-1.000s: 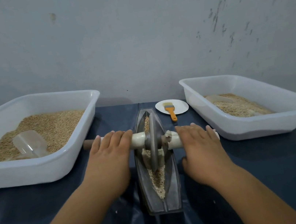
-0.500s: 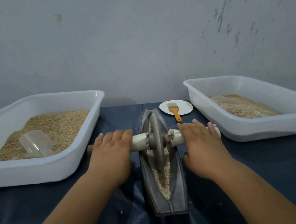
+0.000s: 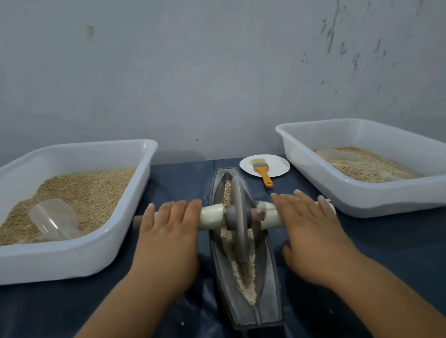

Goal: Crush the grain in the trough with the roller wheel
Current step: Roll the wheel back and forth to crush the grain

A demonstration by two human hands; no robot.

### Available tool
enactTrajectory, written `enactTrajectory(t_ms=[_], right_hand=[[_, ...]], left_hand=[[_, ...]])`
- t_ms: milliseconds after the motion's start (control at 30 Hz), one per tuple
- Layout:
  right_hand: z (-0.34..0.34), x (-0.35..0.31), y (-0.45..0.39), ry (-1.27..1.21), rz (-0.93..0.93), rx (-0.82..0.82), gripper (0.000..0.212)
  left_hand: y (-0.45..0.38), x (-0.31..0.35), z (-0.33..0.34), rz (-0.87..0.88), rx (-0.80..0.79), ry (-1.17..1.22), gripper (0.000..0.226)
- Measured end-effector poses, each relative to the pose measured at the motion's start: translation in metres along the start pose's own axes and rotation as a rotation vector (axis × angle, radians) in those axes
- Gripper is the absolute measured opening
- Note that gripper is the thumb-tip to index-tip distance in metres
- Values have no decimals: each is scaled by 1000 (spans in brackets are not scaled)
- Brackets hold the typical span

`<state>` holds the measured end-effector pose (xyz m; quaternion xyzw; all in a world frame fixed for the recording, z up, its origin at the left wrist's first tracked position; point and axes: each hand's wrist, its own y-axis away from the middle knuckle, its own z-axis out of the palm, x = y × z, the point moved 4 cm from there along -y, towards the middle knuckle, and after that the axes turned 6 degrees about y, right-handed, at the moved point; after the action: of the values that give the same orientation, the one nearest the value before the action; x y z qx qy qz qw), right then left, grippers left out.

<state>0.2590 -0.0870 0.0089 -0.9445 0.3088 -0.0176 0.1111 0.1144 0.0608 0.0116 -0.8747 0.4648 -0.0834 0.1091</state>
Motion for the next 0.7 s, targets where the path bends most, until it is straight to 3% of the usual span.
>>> enactTrajectory(t_ms=[167,233,333,467,567,700], right_hand=[[1,-1,12,-21,12,32,83],[3,-1,37,19,-27,94,89],[0,-5,58,21,-42,172,97],[-2,-7,30,22,-23,65,87],[-5,-7,-6,-20,5,10,81],[-3,-4,1,-44,36,14,80]], left_hand=[[17,5,-1,26,32,-3,81],[42,5,1,83,150,102,83],[64,3,8,126,274,86,67],[37,3,12,27,67,53,93],[5,-3,8,-44,-24,26,83],[10,3,2,-17,-22,0,81]])
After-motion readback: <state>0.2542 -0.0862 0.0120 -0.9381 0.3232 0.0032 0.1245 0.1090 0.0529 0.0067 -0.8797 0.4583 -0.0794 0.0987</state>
